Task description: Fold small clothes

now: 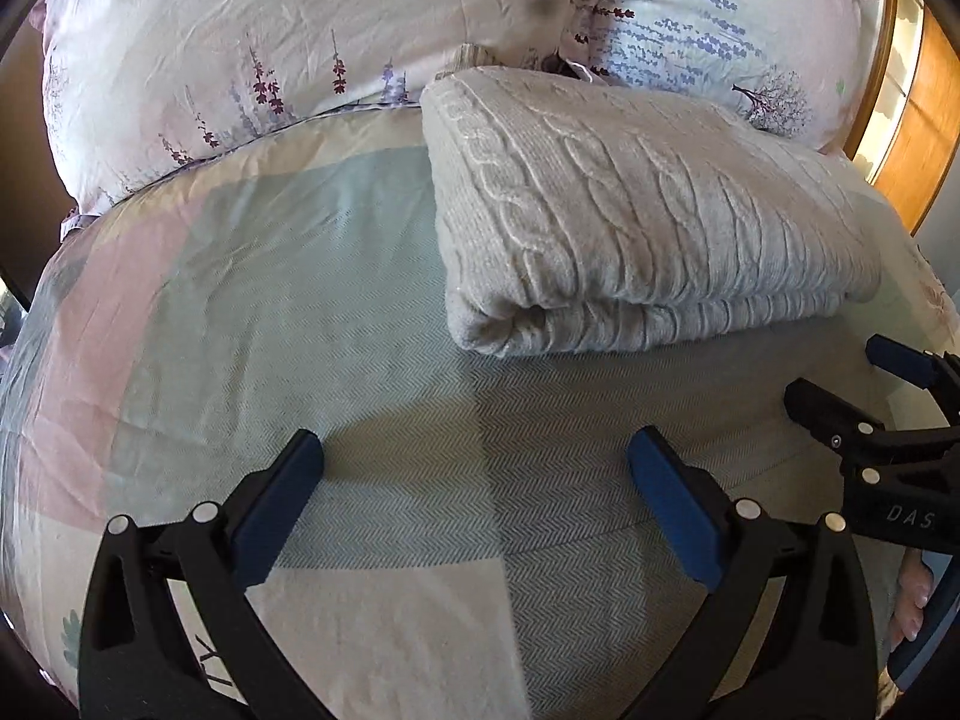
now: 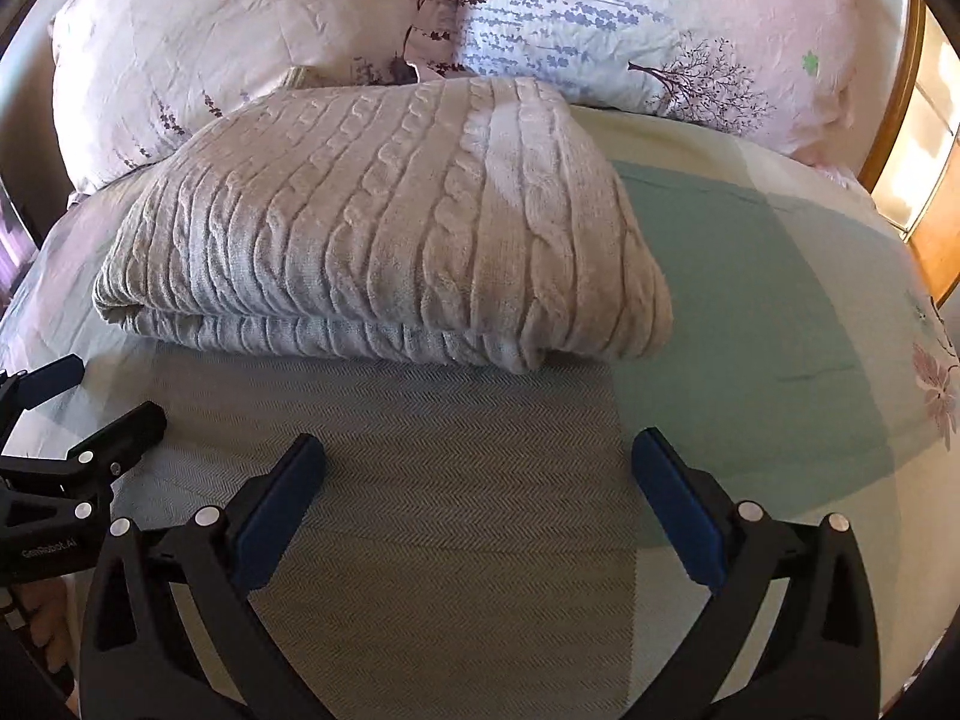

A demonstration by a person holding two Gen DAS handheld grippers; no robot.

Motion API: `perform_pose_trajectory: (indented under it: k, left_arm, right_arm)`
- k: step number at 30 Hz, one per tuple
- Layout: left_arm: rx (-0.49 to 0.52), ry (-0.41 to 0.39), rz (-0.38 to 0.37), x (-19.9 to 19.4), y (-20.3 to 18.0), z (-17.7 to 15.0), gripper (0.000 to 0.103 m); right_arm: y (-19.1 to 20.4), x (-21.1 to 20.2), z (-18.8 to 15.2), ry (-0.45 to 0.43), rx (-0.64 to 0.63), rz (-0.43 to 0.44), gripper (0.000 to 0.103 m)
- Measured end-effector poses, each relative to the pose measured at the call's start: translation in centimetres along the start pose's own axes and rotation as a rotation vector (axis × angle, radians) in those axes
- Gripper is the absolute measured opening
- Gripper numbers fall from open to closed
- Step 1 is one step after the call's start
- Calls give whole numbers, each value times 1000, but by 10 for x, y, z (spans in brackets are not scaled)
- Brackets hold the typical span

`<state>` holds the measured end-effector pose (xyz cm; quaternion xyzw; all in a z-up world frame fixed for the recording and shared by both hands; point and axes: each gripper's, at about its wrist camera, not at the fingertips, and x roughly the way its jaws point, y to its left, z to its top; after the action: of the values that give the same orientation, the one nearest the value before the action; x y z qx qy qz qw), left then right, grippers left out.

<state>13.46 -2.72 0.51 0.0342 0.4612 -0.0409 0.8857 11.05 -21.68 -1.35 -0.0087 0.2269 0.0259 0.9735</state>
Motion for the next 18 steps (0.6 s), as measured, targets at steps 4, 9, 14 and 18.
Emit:
perform_pose_trajectory:
  k: [4,9,14,18]
  left_arm:
    - [0,0,0,0,0,0,101]
    - [1,0,0,0,0,0,101]
    - [1,0,-1,0,-1,1,101]
    - [1,0,-1,0,-1,1,101]
  right_arm:
    - [1,0,0,0,1,-1,102]
    - [1,0,0,0,1,-2,102]
    - [1,0,0,-1,2,-2,102]
    - [1,0,1,-1,3,-3,102]
